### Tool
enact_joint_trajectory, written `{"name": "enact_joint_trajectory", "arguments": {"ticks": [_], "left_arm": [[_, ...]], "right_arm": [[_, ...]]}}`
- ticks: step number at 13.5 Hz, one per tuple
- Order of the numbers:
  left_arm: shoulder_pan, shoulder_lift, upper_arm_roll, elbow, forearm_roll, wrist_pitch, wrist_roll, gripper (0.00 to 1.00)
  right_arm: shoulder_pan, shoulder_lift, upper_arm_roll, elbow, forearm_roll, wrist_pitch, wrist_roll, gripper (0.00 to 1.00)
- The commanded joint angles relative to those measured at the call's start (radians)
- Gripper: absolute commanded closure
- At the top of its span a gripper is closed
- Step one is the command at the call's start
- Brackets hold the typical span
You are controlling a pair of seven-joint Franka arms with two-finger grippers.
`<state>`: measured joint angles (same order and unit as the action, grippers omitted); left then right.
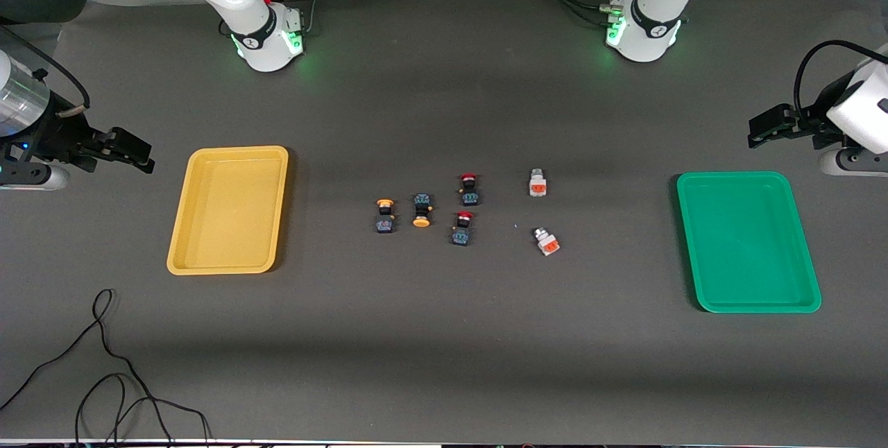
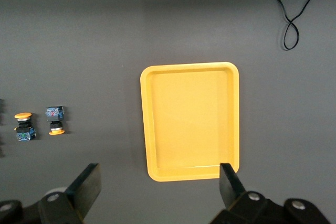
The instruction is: Place green and yellow buttons in trays
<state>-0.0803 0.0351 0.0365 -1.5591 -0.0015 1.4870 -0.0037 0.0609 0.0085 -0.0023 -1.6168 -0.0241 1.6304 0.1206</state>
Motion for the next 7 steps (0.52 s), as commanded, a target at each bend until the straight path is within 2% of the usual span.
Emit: {"name": "enact_joint_trajectory", "arguments": {"ticks": [1, 5, 7], "left_arm": [[-0.009, 0.002, 0.006, 0.016, -0.006, 0.002, -0.016, 0.00], [-0.010, 0.000, 0.006, 0.008, -0.011, 0.012, -0.018, 0.00], [-0.027, -0.007, -0.007, -0.027, -0.011, 0.021, -0.061, 0.00]], "right_arm": [[0.013, 0.010, -0.004, 0.020, 0.009, -0.015, -0.004, 0.00], [0.011, 0.015, -0.004, 0.026, 0.010, -0.015, -0.004, 0.00], [0.011, 0.015, -0.004, 0.025, 0.010, -0.015, -0.003, 0.00]]}}
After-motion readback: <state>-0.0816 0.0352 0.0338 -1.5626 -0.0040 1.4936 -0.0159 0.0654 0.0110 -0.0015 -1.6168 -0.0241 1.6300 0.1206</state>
